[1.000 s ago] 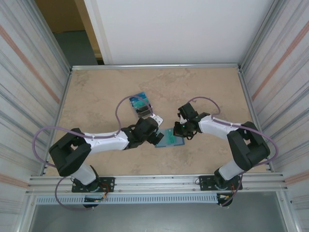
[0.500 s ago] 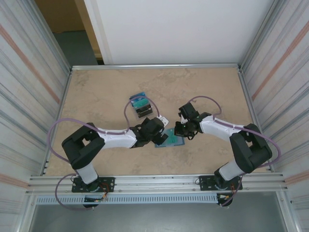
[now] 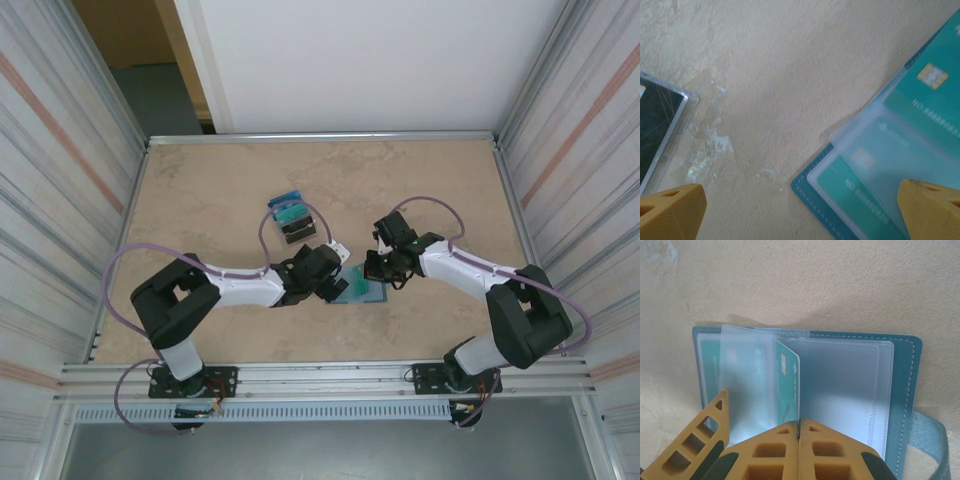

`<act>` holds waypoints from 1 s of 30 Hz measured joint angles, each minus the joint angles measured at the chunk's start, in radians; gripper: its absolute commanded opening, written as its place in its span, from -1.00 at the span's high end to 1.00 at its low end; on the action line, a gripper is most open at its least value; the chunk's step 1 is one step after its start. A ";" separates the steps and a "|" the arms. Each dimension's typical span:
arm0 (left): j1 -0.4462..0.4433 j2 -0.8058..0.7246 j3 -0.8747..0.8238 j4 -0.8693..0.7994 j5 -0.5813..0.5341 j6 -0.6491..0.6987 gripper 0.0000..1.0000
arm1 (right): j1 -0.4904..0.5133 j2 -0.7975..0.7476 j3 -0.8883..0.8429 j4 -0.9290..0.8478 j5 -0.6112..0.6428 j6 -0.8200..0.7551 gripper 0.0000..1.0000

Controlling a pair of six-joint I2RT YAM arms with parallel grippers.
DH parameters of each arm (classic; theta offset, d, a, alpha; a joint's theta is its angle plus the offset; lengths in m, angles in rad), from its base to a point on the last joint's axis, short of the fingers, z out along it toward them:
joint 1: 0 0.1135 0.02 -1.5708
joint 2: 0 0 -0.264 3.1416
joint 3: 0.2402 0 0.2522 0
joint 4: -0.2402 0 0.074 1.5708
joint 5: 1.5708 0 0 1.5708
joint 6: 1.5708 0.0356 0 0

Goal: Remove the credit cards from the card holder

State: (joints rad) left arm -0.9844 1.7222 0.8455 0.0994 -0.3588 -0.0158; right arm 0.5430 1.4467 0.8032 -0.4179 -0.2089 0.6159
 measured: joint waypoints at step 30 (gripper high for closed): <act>-0.032 -0.040 0.009 -0.024 -0.008 -0.006 -0.97 | -0.027 -0.059 -0.036 0.006 -0.031 0.000 0.89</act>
State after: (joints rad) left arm -1.0168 1.6821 0.8547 0.0750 -0.3672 -0.0219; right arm 0.5163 1.3876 0.7670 -0.4122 -0.2394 0.6163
